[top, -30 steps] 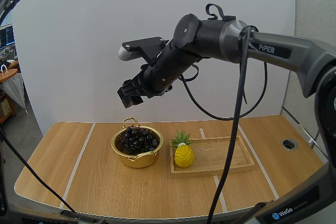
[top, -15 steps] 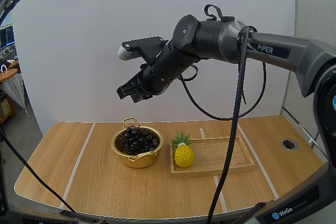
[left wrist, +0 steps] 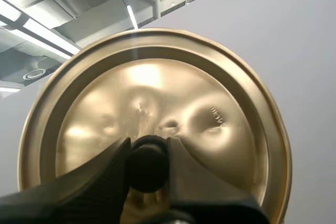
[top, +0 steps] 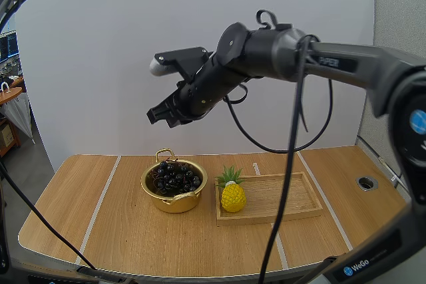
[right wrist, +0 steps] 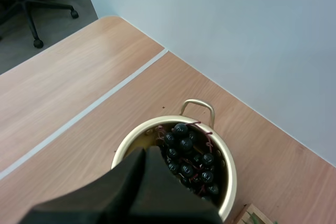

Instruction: Open the pot, put the grape inside, and close it

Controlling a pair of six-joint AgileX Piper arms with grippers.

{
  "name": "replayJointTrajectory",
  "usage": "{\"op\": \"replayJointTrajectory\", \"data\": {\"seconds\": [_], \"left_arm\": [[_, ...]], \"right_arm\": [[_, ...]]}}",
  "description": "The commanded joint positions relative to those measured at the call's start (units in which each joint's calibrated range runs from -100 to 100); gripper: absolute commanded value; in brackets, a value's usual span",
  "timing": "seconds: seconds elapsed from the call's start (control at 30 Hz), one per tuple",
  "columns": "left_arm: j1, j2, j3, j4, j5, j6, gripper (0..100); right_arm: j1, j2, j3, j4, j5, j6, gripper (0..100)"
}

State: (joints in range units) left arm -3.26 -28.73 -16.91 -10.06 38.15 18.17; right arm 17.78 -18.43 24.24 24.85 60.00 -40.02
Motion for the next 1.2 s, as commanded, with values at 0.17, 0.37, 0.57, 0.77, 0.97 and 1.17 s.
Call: {"op": "replayJointTrajectory", "data": {"seconds": [0.17,0.37,0.57,0.77,0.97,1.17], "left_arm": [[-0.15,-0.4,-0.6,0.0,-2.4,-0.7,0],[-0.15,-0.4,-0.6,0.0,-2.4,-0.7,0],[-0.15,-0.4,-0.6,0.0,-2.4,-0.7,0],[-0.15,-0.4,-0.6,0.0,-2.4,-0.7,0],[-0.15,-0.4,-0.6,0.0,-2.4,-0.7,0],[-0.15,-0.4,-0.6,0.0,-2.4,-0.7,0]], "right_arm": [[2.0,9.8,0.1,-1.0,-12.3,-0.9,0],[2.0,14.6,0.1,-4.0,-18.0,-0.2,0],[2.0,17.5,-0.9,-3.7,-20.4,-0.2,0],[2.0,20.3,-4.1,-3.3,-20.4,-0.2,0],[2.0,22.1,-5.4,-3.3,-21.1,-0.2,0],[2.0,24.9,-5.5,-3.3,-21.9,-0.2,0]]}}
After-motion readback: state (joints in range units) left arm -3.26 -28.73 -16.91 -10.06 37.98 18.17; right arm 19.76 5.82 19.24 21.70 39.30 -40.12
